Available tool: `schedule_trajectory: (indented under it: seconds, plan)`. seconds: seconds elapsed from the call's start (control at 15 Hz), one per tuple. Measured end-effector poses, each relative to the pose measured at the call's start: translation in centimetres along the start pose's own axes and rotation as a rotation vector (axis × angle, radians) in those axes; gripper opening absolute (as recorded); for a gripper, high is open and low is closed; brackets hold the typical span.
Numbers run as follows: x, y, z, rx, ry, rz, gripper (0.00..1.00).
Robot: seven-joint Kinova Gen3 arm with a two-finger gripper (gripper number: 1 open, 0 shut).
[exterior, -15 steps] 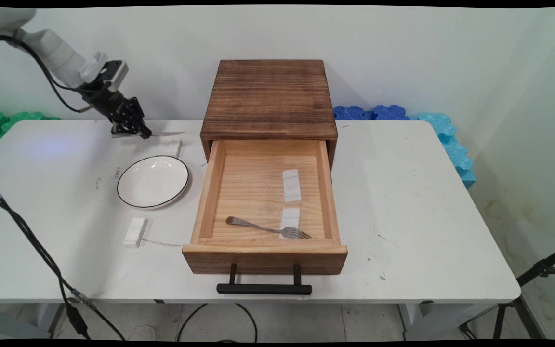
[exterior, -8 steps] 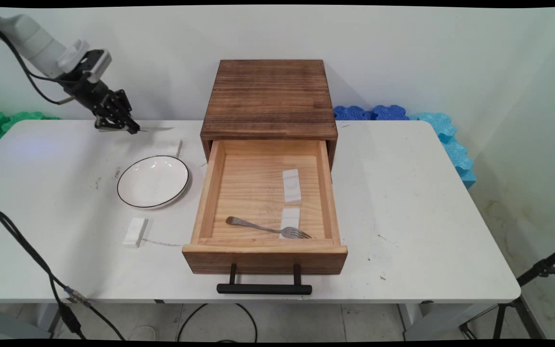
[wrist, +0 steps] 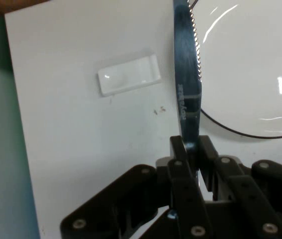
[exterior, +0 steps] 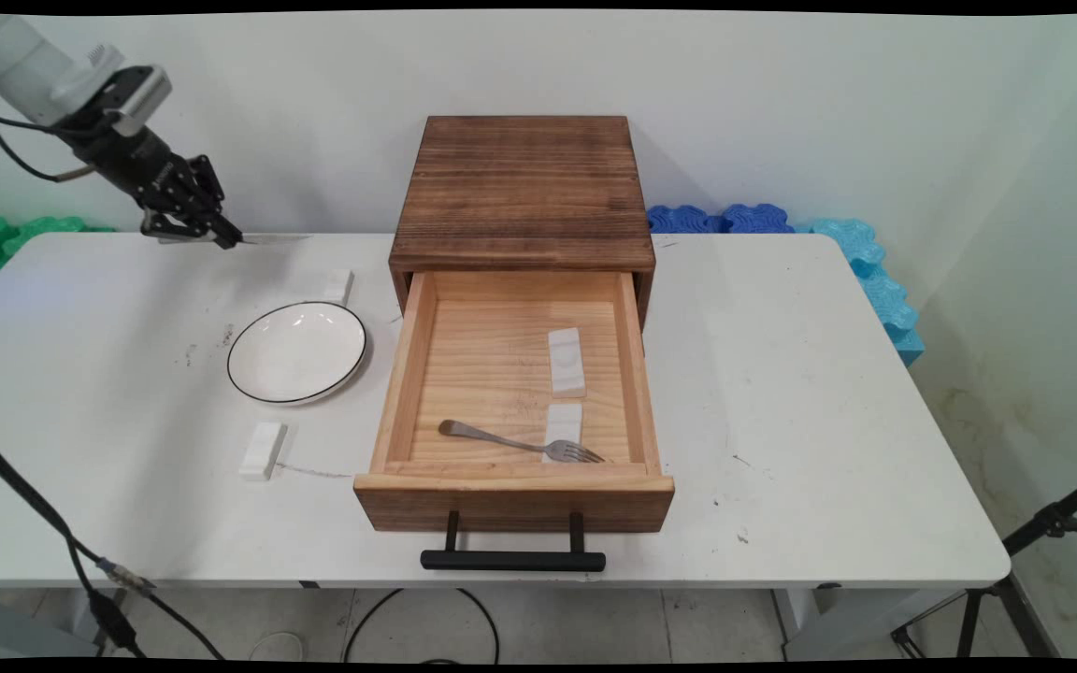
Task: Place the picked object into the drawer
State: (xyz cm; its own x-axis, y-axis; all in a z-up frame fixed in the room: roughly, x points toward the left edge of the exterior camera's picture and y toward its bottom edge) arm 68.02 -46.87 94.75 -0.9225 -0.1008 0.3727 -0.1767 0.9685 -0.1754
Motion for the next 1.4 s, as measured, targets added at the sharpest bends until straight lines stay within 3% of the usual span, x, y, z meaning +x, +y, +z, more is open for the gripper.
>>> schedule_trajectory:
  seconds: [0.4,0.8,1.4]
  plan:
    - [1.5,2.1,-2.9,0.003,0.016,0.000,0.00]
    - [4.6,4.9,-5.1,0.013,0.042,-0.025,0.00]
    - [10.4,8.1,-5.3,0.040,0.079,-0.084,0.00]
